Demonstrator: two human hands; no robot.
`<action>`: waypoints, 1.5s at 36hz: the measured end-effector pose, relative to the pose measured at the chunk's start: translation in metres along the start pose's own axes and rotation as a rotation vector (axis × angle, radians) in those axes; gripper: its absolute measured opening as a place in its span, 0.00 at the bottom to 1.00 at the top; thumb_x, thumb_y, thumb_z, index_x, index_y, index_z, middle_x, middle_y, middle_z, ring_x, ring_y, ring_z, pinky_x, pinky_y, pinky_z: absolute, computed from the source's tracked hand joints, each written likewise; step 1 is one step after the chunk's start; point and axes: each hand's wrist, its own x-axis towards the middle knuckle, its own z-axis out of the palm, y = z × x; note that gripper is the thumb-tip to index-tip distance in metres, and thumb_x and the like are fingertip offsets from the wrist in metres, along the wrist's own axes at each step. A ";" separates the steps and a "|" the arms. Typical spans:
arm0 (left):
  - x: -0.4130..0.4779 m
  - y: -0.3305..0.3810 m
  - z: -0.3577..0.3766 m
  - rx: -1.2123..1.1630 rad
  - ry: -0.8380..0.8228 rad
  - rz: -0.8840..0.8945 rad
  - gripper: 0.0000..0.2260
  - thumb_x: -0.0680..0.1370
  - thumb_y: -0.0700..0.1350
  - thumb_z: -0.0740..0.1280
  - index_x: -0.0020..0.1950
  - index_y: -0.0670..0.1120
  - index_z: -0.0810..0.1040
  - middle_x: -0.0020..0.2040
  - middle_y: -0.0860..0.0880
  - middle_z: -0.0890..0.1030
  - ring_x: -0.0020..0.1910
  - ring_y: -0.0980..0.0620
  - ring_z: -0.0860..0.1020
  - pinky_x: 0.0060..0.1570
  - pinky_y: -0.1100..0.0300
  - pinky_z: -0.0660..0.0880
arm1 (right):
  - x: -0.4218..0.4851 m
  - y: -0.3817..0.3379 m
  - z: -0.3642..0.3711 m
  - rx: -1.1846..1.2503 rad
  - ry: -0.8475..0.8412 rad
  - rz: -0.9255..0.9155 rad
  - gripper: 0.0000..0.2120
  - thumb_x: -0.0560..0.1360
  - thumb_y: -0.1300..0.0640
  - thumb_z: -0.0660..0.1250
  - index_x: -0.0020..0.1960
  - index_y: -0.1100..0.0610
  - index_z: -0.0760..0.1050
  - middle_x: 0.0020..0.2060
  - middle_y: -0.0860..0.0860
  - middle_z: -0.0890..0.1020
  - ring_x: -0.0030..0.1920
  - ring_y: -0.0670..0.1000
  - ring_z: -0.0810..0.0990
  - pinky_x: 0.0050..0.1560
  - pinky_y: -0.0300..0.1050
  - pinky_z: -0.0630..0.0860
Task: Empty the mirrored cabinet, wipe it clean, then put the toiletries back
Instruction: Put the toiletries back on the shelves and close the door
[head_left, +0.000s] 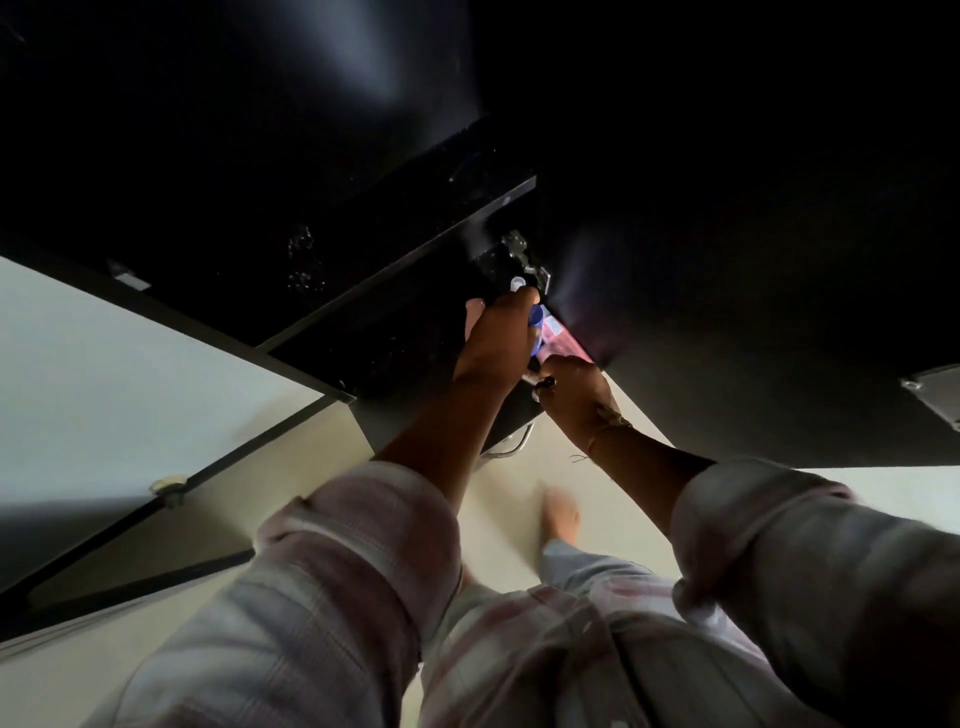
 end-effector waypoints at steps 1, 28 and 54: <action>-0.002 0.001 -0.003 0.016 0.008 0.008 0.10 0.80 0.45 0.60 0.58 0.45 0.76 0.57 0.43 0.79 0.56 0.47 0.73 0.46 0.81 0.63 | -0.002 -0.001 -0.003 0.007 0.014 -0.003 0.06 0.71 0.58 0.68 0.48 0.55 0.80 0.45 0.55 0.82 0.46 0.57 0.80 0.41 0.37 0.65; -0.124 -0.004 -0.151 -0.187 0.637 0.275 0.14 0.79 0.44 0.66 0.64 0.45 0.73 0.59 0.48 0.74 0.55 0.57 0.76 0.52 0.72 0.73 | -0.050 -0.110 -0.074 0.335 0.402 -0.272 0.10 0.72 0.51 0.71 0.52 0.53 0.80 0.44 0.48 0.83 0.43 0.47 0.82 0.45 0.36 0.75; -0.071 -0.032 -0.217 -0.104 0.884 -0.108 0.18 0.82 0.41 0.59 0.72 0.45 0.67 0.70 0.43 0.68 0.68 0.48 0.69 0.62 0.71 0.57 | 0.065 -0.239 -0.103 0.260 0.211 -0.588 0.12 0.71 0.62 0.73 0.54 0.61 0.82 0.48 0.58 0.85 0.47 0.54 0.84 0.53 0.39 0.75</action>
